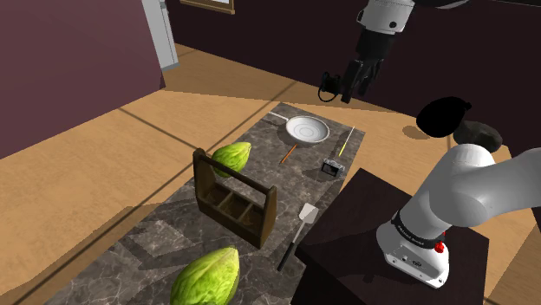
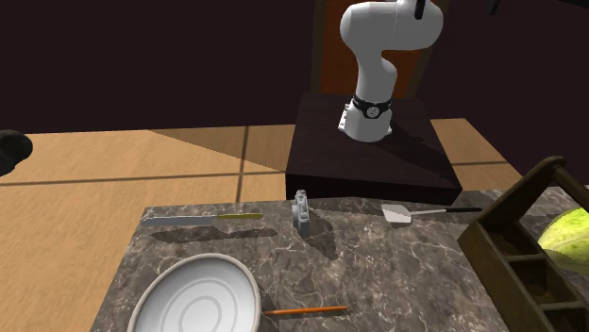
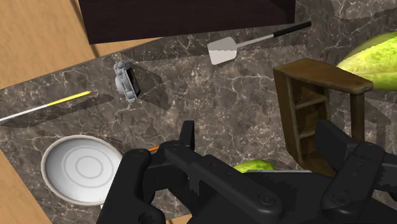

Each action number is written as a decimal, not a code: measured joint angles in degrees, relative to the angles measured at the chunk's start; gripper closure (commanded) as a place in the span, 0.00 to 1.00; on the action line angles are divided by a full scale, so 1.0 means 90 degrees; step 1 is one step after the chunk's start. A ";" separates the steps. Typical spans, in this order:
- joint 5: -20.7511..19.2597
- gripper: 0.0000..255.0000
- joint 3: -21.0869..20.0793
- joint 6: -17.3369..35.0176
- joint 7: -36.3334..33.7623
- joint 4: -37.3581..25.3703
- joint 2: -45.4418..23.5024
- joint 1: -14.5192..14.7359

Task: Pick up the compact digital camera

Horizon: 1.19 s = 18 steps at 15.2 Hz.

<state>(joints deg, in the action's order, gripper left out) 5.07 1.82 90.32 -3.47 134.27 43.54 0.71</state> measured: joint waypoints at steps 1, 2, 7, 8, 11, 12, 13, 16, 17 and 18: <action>0.0000 0.00 0.0000 0.0000 0.0000 0.0000 0.0000 0.0000; -0.0026 0.00 0.0022 0.0088 0.0040 0.0106 0.0010 -0.0012; -0.0273 0.00 0.0233 0.0898 0.0388 0.0929 -0.0048 -0.0134; -0.0332 0.00 0.0286 0.1055 0.0465 0.1094 -0.0051 -0.0167; -0.0508 0.00 0.0448 0.1614 0.0689 0.1550 -0.0190 -0.0265; -0.0570 0.00 0.0506 0.1800 0.0766 0.1677 -0.0258 -0.0302; -0.0626 0.00 0.0559 0.2035 0.0835 0.1829 -0.0354 -0.0333; -0.0820 0.00 0.0757 0.2662 0.1074 0.2172 -0.0659 -0.0457; -0.0866 0.00 0.0796 0.2891 0.1119 0.2313 -0.0755 -0.0481; -0.0925 0.00 0.0866 0.3179 0.1195 0.2436 -0.0936 -0.0516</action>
<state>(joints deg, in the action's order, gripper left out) -3.25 9.62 118.93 7.29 156.19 35.12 -3.93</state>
